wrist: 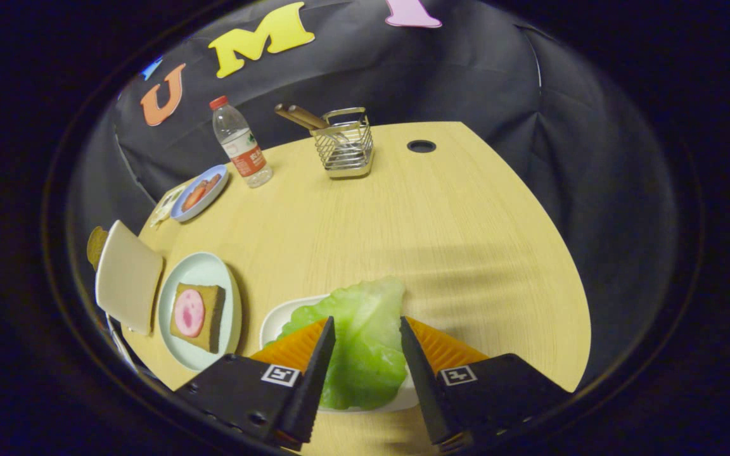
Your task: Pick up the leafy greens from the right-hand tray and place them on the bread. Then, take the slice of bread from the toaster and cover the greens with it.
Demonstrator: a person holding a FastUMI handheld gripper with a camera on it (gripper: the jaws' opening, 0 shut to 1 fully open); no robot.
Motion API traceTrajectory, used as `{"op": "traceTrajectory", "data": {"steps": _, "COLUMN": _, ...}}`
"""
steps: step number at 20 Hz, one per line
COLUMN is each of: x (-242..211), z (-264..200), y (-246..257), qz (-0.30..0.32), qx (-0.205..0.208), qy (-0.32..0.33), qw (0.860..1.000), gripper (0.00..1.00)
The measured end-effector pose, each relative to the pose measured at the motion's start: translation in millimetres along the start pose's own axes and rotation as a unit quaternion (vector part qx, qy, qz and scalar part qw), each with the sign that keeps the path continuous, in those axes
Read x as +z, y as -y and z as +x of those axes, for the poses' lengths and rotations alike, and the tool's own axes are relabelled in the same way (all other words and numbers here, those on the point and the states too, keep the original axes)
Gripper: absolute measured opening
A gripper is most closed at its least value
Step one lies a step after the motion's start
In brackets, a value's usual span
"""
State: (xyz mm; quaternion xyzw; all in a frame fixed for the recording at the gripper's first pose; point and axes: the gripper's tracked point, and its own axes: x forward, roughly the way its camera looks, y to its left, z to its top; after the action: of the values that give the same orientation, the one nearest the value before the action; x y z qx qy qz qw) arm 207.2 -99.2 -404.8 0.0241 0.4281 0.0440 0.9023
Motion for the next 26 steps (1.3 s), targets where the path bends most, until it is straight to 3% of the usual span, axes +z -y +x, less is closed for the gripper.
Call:
{"op": "traceTrajectory", "data": {"steps": 2, "x": -3.3, "z": 4.8, "y": 9.5, "qz": 0.005, "qx": -0.028, "qy": -0.012, "qw": 1.0, "gripper": 0.52}}
{"op": "traceTrajectory", "data": {"steps": 5, "x": -4.1, "z": 2.9, "y": 9.2, "qz": 0.006, "qx": -0.035, "qy": -0.019, "qw": 0.999, "gripper": 0.31}}
{"op": "traceTrajectory", "data": {"steps": 6, "x": -5.2, "z": 1.4, "y": 5.5, "qz": 0.007, "qx": -0.028, "qy": -0.021, "qw": 0.999, "gripper": 0.18}}
{"op": "traceTrajectory", "data": {"steps": 8, "x": -7.1, "z": -1.4, "y": 5.9, "qz": 0.005, "qx": -0.029, "qy": -0.024, "qw": 0.999, "gripper": 0.18}}
{"op": "traceTrajectory", "data": {"steps": 10, "x": -13.7, "z": -5.0, "y": 4.1, "qz": 0.024, "qx": -0.026, "qy": -0.027, "qw": 0.999, "gripper": 0.01}}
{"op": "traceTrajectory", "data": {"steps": 18, "x": 1.3, "z": -51.6, "y": 7.0, "qz": 0.012, "qx": -0.054, "qy": 0.035, "qw": 0.998, "gripper": 0.0}}
{"op": "traceTrajectory", "data": {"steps": 26, "x": 27.9, "z": -111.1, "y": -43.4, "qz": -0.018, "qx": -0.061, "qy": 0.096, "qw": 0.993, "gripper": 0.0}}
